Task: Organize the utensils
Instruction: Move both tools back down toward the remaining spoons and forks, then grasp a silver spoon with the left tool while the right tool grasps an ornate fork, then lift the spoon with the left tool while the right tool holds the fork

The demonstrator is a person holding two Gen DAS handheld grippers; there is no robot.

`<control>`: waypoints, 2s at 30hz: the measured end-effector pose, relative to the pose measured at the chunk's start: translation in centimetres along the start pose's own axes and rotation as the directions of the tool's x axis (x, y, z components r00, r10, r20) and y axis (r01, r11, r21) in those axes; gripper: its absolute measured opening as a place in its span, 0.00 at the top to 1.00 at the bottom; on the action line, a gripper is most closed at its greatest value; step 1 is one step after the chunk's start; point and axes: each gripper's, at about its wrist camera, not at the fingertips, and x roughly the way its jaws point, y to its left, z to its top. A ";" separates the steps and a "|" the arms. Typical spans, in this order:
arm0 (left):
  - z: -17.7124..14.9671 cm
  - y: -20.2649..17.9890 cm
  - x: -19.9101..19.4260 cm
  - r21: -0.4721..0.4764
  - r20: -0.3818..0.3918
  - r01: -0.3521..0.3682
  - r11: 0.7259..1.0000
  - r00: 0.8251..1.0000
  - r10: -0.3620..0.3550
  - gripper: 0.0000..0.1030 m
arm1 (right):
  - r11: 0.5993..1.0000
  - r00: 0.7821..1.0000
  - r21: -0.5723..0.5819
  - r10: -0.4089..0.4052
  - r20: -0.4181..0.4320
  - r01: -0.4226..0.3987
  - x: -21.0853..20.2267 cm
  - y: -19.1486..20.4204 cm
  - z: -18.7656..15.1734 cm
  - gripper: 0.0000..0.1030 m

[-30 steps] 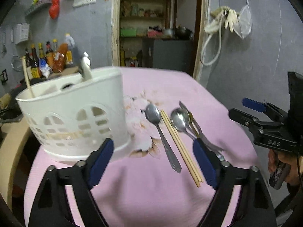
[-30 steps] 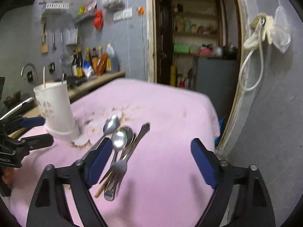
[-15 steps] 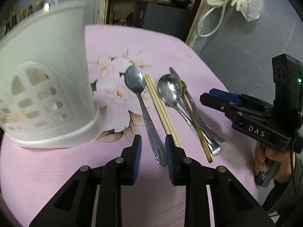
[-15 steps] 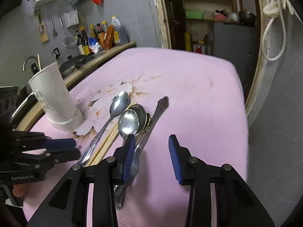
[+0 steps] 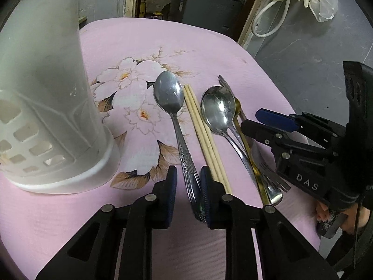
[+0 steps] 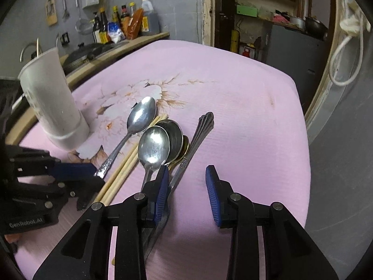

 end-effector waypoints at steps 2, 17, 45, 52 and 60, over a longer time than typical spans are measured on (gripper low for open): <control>0.0 0.1 -0.1 -0.002 0.002 -0.007 1.000 1.000 0.007 0.89 | 0.999 1.000 -0.028 -0.018 -0.004 0.018 0.0 0.3 -0.1 0.71; -1.9 1.8 -1.9 -0.024 -0.003 0.041 0.999 0.999 -0.041 0.95 | 0.998 0.999 -0.045 -0.033 0.005 0.033 -2.5 -0.6 -2.8 0.90; -4.8 -0.8 -3.4 0.187 0.054 -0.096 0.978 0.995 0.087 0.83 | 0.999 0.999 -0.001 0.035 0.018 -0.035 -4.1 -0.8 -4.8 0.88; -3.0 -1.9 -1.1 0.227 0.040 -0.168 0.959 0.986 0.163 0.73 | 0.997 0.996 0.020 0.077 0.037 -0.078 -4.1 -1.5 -4.9 0.87; -1.5 -2.0 0.4 0.238 0.037 -0.239 0.942 0.971 0.237 0.69 | 0.992 0.991 0.041 0.119 0.055 -0.121 -4.2 -2.3 -5.2 0.87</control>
